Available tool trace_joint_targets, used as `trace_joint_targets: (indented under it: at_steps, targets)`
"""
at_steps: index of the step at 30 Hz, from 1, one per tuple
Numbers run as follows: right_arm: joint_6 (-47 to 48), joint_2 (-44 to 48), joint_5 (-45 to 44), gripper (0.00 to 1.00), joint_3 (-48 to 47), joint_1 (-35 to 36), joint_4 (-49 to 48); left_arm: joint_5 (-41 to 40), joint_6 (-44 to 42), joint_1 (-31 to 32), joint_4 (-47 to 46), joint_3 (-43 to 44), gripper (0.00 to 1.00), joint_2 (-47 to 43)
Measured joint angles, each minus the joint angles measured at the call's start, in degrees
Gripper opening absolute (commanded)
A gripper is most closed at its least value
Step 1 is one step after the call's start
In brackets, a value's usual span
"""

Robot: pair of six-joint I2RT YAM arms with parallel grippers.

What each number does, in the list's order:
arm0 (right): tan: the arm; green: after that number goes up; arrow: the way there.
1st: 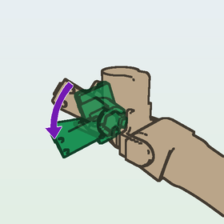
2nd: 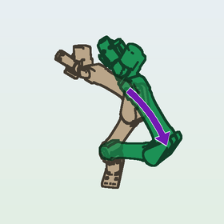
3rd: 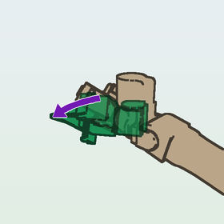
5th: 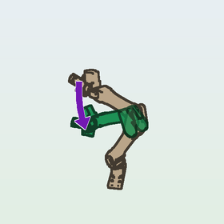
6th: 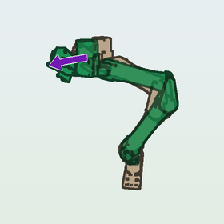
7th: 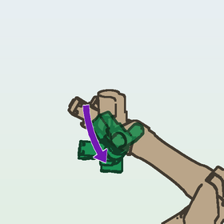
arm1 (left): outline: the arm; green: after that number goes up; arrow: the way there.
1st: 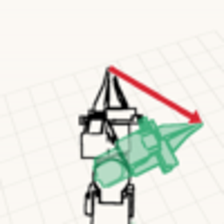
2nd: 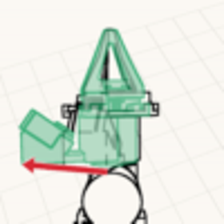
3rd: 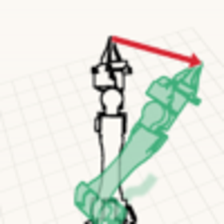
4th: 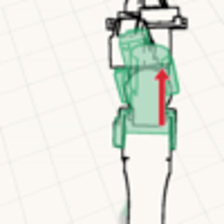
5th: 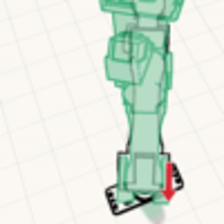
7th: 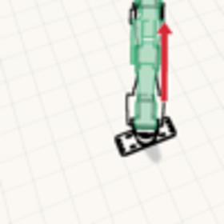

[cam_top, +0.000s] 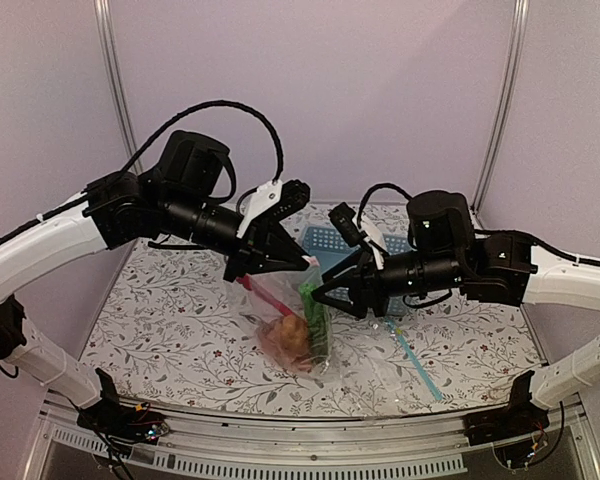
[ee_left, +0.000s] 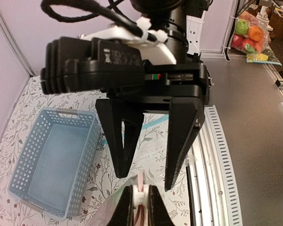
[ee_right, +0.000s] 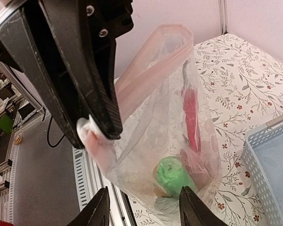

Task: Place the food in the zip-top bag and seal the zipper
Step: Hold the zipper from the zipper food storage bag, then hold the zipper food storage bag at the center of the board.

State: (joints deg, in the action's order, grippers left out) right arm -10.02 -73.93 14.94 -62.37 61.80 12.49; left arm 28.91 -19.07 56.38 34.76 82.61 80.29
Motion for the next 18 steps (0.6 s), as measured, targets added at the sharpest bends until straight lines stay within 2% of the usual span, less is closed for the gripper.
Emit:
trace_joint_targets:
  at_steps: [9,18]
  targets:
    - [-0.26,2.58,-0.55,0.54,-0.02,0.02,-0.55,-0.13,-0.13,0.31,4.24,4.63,0.0,1.79]
    - [1.73,0.83,-1.53,0.37,-2.71,0.04,-0.57,-0.94,-0.26,0.59,5.95,5.31,0.0,2.47]
